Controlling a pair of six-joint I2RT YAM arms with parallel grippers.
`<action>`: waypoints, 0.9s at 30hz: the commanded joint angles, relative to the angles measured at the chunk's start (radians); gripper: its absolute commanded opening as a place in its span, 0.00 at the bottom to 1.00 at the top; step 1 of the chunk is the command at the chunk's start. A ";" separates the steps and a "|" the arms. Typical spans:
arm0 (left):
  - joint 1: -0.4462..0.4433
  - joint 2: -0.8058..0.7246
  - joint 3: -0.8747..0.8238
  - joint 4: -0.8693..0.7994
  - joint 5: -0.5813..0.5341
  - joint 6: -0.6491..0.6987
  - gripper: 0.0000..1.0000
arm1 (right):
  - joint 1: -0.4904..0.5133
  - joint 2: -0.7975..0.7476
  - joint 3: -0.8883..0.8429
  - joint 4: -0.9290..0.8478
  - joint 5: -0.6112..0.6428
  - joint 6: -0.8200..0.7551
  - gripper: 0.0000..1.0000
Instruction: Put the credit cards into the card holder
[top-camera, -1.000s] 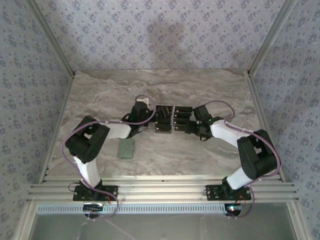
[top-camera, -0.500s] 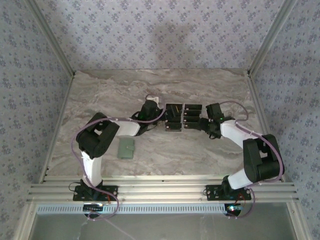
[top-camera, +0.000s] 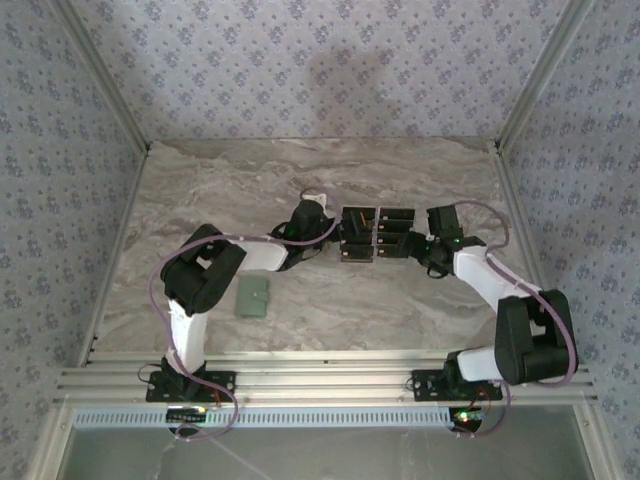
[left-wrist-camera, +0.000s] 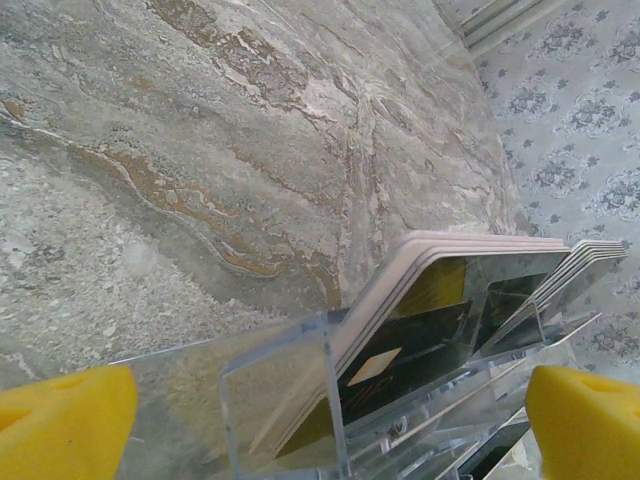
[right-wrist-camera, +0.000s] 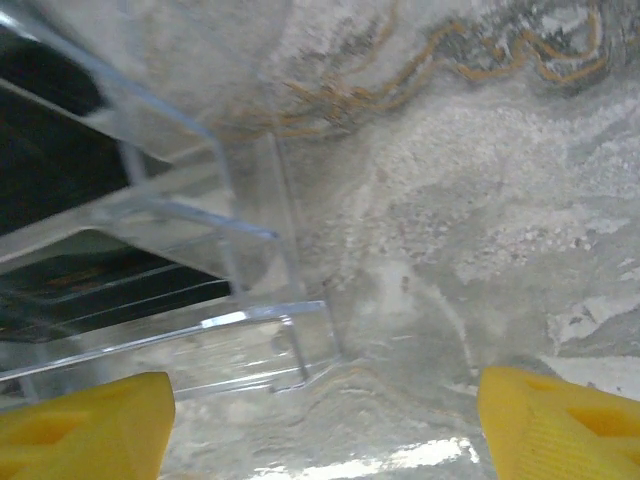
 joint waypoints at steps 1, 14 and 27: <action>0.023 -0.074 -0.025 0.011 0.000 -0.004 1.00 | 0.001 -0.071 -0.005 -0.060 -0.040 -0.010 0.81; 0.150 -0.400 -0.174 -0.175 -0.034 0.002 1.00 | 0.244 -0.185 0.117 -0.192 0.032 0.080 0.77; 0.502 -0.885 -0.222 -1.222 -0.038 0.168 1.00 | 0.760 0.279 0.462 -0.181 0.171 0.207 0.74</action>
